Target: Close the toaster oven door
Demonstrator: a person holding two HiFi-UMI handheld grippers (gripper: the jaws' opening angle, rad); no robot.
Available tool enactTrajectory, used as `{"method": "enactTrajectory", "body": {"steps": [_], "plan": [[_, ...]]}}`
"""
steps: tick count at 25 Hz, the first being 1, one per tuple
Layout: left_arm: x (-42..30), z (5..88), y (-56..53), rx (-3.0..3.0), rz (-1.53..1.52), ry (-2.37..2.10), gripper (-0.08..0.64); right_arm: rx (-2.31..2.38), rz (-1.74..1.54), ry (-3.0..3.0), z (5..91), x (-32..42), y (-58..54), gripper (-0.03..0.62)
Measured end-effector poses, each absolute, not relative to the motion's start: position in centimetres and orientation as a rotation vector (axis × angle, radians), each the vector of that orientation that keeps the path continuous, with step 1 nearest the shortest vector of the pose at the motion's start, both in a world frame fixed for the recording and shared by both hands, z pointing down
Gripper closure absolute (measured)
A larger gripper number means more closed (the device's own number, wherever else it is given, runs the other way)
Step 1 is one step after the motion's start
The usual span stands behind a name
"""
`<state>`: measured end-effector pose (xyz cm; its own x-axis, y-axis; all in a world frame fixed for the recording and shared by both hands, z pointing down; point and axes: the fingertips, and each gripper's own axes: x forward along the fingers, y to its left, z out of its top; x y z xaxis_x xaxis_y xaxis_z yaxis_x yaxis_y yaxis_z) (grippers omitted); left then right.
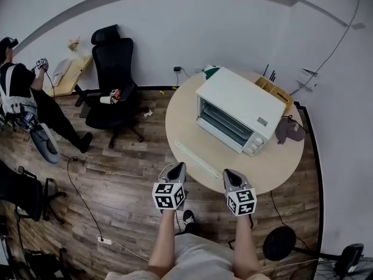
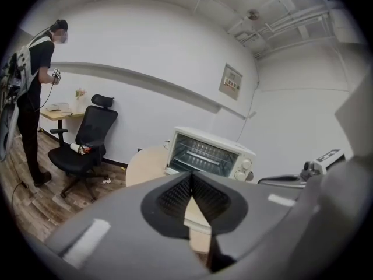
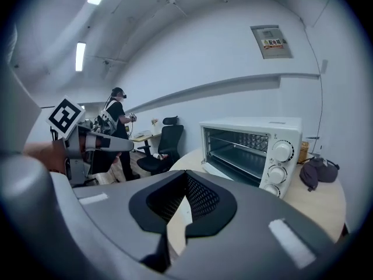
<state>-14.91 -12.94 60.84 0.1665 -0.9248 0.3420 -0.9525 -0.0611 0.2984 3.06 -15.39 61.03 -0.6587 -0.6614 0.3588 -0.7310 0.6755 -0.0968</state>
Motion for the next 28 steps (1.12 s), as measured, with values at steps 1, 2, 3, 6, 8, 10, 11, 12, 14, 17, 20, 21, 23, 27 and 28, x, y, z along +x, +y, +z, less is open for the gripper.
{"method": "enactTrajectory", "body": {"steps": [1, 2, 3, 6, 8, 10, 11, 12, 14, 17, 20, 21, 23, 27, 28], "plan": [[-15.3, 61.1, -13.6, 2.013, 0.107, -1.765, 0.502, 1.11, 0.298, -2.577, 61.2, 3.0, -15.9, 0.592], [-15.9, 61.4, -14.1, 2.027, 0.135, -1.757, 0.502, 1.106, 0.261, -2.55, 61.5, 3.0, -16.4, 0.592], [-16.4, 61.7, -14.6, 2.041, 0.166, -1.747, 0.502, 1.096, 0.228, -2.522, 61.9, 3.1, -16.7, 0.592], [-17.9, 63.0, -15.4, 2.076, 0.238, -1.709, 0.502, 1.048, 0.161, -2.46, 63.0, 3.1, -17.5, 0.592], [-18.4, 63.7, -16.0, 2.112, 0.264, -1.661, 0.502, 1.018, 0.089, -2.419, 63.8, 3.2, -18.1, 0.592], [-18.5, 64.4, -16.6, 2.146, 0.271, -1.617, 0.502, 0.989, 0.025, -2.372, 65.4, 3.5, -18.4, 0.592], [-18.6, 64.8, -16.9, 2.151, 0.261, -1.6, 0.502, 0.974, 0.011, -2.349, 66.4, 3.8, -18.4, 0.592], [-18.7, 65.4, -17.2, 2.142, 0.236, -1.579, 0.502, 0.96, 0.005, -2.329, 67.3, 4.0, -18.4, 0.592], [-18.6, 66.7, -17.3, 2.094, 0.153, -1.519, 0.5, 0.935, 0.009, -2.299, 68.2, 4.2, -18.2, 0.592], [-18.2, 68.8, -16.9, 2.013, 0.049, -1.425, 0.458, 0.9, 0.029, -2.294, 69.5, 4.0, -17.7, 0.591], [-18.1, 70.1, -16.5, 1.93, -0.054, -1.377, 0.391, 0.86, 0.018, -2.302, 70.1, 3.3, -17.8, 0.591], [-18.1, 70.5, -16.5, 1.897, -0.1, -1.363, 0.391, 0.845, 0.008, -2.301, 70.2, 3.0, -17.8, 0.59], [-17.9, 71.3, -16.6, 1.805, -0.255, -1.275, 0.382, 0.81, -0.022, -2.287, 70.3, 2.4, -17.8, 0.589], [-17.1, 73.5, -16.8, 1.58, -0.549, -1.075, 0.382, 0.693, -0.14, -2.227, 71.6, 1.4, -17.3, 0.586], [-17.0, 74.4, -16.6, 1.551, -0.549, -1.076, 0.382, 0.665, -0.145, -2.212, 72.1, 1.3, -17.1, 0.569]]}}
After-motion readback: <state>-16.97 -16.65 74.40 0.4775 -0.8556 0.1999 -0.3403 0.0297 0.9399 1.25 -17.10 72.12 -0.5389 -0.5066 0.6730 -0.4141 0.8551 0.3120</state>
